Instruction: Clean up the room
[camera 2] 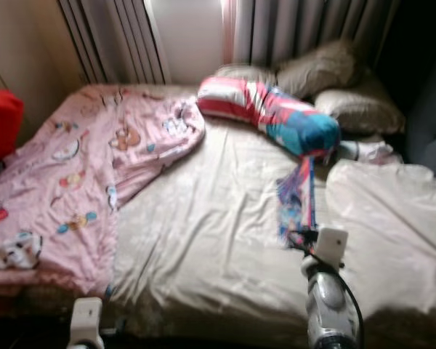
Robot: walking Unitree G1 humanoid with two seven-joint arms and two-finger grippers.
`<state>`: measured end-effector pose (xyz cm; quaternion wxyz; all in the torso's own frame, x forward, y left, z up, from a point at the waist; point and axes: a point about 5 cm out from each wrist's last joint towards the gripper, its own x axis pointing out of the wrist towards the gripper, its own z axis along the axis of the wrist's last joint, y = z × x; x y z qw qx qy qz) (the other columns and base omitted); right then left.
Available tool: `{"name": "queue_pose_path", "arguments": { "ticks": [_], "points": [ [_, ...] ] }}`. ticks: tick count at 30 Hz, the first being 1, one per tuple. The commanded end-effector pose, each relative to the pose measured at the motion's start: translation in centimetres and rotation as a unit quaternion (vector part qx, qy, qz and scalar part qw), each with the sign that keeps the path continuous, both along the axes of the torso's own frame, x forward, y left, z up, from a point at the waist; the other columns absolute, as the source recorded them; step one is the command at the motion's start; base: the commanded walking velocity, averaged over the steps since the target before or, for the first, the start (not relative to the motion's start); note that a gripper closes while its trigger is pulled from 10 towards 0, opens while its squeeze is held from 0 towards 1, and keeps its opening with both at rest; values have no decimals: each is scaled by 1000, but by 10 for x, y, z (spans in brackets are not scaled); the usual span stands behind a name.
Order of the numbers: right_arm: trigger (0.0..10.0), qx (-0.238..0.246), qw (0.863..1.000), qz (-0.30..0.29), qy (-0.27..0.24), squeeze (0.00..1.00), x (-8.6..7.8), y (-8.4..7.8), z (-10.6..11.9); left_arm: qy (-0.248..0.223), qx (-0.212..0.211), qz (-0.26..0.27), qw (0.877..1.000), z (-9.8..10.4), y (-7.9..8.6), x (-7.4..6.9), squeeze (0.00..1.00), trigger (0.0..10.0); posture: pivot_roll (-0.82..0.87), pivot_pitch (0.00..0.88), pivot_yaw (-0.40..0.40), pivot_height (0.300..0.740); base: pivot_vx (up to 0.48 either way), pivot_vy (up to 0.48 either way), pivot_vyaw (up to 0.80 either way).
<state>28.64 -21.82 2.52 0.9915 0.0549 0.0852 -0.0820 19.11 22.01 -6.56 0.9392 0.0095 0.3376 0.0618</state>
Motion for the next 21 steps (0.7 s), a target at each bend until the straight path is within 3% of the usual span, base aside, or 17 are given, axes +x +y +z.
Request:
{"name": "queue_pose_path", "arguments": {
  "ticks": [1,13,21],
  "points": [
    [10000,1,1000,1,-26,0,7,2,10,7,10,8,1000,0,9,-4,0,10000,-37,6,12,740,0,0,0],
    [10000,2,1000,3,-21,0,8,2,9,6,1,12,1000,-1,8,-4,0,10000,-38,4,11,740,0,0,0],
    [10000,0,1000,7,-17,0,7,3,8,10,-3,9,1000,-2,7,-5,0,10000,-39,0,9,740,0,0,-723]
  ]
}}
